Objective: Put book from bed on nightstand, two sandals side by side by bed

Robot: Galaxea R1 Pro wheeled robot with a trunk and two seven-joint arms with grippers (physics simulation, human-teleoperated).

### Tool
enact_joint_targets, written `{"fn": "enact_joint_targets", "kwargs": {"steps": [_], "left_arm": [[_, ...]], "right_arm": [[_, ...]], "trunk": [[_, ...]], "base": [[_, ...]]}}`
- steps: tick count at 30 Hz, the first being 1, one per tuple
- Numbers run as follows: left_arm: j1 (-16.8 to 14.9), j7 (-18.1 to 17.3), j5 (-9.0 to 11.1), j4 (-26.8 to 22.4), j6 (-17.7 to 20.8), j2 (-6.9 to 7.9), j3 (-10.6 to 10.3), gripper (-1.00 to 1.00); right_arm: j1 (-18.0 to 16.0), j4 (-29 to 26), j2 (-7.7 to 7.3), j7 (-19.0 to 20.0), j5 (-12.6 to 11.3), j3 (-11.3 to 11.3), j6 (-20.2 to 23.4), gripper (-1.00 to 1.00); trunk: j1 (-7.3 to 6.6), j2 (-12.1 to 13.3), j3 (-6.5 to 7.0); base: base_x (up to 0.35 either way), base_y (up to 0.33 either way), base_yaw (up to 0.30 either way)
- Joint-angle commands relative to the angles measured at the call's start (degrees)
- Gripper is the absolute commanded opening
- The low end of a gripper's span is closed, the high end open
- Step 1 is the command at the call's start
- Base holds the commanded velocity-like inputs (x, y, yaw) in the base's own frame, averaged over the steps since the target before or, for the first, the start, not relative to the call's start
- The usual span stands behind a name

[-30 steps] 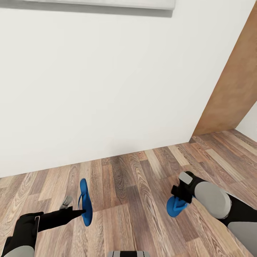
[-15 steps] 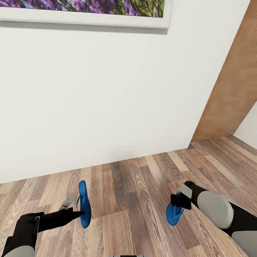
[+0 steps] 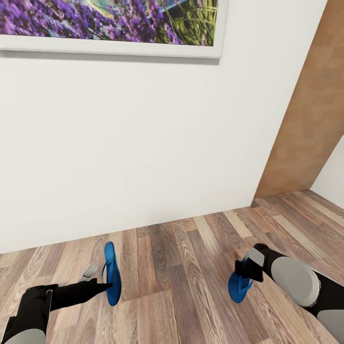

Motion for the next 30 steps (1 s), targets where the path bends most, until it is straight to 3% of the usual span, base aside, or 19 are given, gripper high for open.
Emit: {"fn": "enact_joint_targets", "kwargs": {"steps": [1,18,25,30], "left_arm": [[-0.1,-0.6,-0.6,0.0,0.6,0.18,0.2,-1.0],[-0.1,-0.4,-2.0,3.7,0.6,0.94,0.0,-1.0],[-0.1,-0.4,-2.4,3.8,0.5,1.29,0.0,-1.0],[-0.1,-0.5,-2.5,3.9,0.5,1.8,0.0,-1.0]], "right_arm": [[-0.1,0.1,0.08,-0.1,0.5,-0.5,0.0,-1.0],[0.3,0.2,1.18,0.6,0.6,-0.6,0.1,-1.0],[2.1,0.2,1.57,5.3,0.6,-0.6,0.0,-1.0],[4.5,0.2,1.65,7.1,0.6,-0.6,-3.1,-1.0]], "trunk": [[-0.03,0.0,0.17],[-0.47,0.2,3.94],[-0.65,0.3,5.49],[-0.78,0.4,6.6]], "base": [[0.0,0.0,0.0],[0.0,0.0,0.0],[0.0,0.0,0.0],[0.0,0.0,0.0]]}}
